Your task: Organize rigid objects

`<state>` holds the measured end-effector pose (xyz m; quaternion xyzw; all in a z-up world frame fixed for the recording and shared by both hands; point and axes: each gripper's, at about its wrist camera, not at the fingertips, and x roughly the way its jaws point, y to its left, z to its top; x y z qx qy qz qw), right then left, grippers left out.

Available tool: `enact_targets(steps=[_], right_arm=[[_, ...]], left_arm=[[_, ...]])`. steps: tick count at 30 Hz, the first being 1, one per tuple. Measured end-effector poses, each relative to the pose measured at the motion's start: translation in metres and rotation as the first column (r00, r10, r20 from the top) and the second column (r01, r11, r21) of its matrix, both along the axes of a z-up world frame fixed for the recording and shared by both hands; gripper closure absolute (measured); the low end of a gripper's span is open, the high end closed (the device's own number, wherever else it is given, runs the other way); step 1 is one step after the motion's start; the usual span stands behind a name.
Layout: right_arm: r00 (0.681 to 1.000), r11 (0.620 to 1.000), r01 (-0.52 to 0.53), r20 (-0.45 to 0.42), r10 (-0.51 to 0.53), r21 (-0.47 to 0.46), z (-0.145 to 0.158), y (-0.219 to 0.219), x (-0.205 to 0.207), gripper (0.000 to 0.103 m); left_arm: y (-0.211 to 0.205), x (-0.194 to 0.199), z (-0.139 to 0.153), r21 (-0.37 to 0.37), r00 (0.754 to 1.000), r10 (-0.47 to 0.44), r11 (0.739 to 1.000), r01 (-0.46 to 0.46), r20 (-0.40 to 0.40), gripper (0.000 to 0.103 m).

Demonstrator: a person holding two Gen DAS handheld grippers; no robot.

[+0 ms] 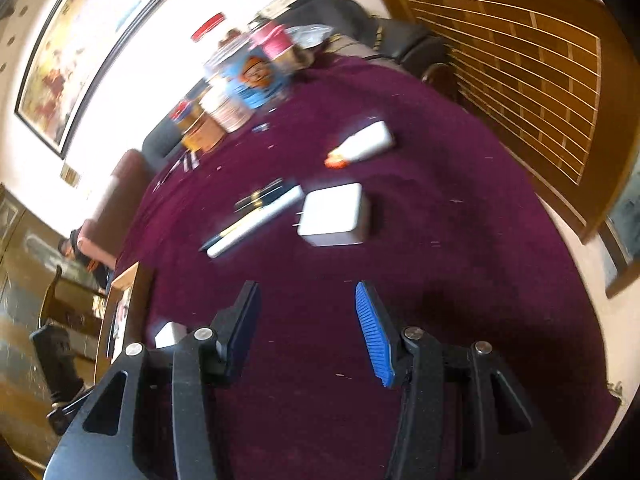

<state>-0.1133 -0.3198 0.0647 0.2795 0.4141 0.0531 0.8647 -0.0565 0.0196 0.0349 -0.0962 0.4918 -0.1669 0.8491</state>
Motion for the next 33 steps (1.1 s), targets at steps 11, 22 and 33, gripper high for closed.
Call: enact_targets(steps=[11,22,33], right_arm=[[0.999,0.998,0.033,-0.012,-0.034,-0.047,-0.001,-0.005,0.041,0.047],[0.993,0.962,-0.019,-0.121,-0.015,-0.274,-0.023,0.035,0.102,0.045],[0.994,0.957,0.022,-0.099,-0.053,-0.290,-0.014,0.032,0.096,0.052]], left_arm=[[-0.017,0.000,-0.008,0.089,0.993,-0.122,0.989,0.121,0.004,0.062],[0.027,-0.044,0.036,-0.133,0.990,-0.122,0.982,0.131,0.076,0.061],[0.125,-0.058,0.050,-0.202,0.993,0.049,0.979,-0.027,0.105,0.061]])
